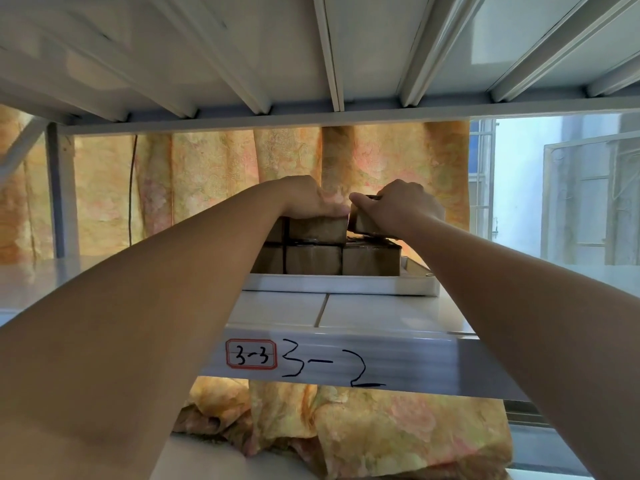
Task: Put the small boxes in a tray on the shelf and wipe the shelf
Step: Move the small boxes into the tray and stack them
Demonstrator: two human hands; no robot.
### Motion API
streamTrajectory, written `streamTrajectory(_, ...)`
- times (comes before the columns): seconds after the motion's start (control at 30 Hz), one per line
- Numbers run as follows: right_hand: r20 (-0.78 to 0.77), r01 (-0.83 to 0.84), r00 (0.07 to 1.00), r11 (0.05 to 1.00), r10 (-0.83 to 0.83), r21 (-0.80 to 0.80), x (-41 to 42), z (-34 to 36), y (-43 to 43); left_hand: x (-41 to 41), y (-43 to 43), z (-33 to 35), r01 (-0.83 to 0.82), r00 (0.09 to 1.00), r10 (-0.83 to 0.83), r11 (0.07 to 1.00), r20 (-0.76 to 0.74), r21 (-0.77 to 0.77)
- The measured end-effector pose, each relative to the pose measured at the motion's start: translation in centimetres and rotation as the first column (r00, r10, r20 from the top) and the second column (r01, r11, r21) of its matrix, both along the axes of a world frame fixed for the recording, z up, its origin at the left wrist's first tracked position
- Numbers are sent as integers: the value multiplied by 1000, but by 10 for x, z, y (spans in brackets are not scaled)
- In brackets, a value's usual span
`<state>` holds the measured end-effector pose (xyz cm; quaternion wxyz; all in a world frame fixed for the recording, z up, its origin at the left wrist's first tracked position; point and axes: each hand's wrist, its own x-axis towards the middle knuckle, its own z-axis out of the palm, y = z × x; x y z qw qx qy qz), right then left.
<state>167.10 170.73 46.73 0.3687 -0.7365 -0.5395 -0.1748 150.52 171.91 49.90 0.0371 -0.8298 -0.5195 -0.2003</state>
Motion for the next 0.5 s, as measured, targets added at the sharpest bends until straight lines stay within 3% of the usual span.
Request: streamTrajectory(0.5, 138, 28, 990, 1000, -28, 3, -7, -9, -1, -6, 10, -4, 33, 996, -24, 994, -87, 103)
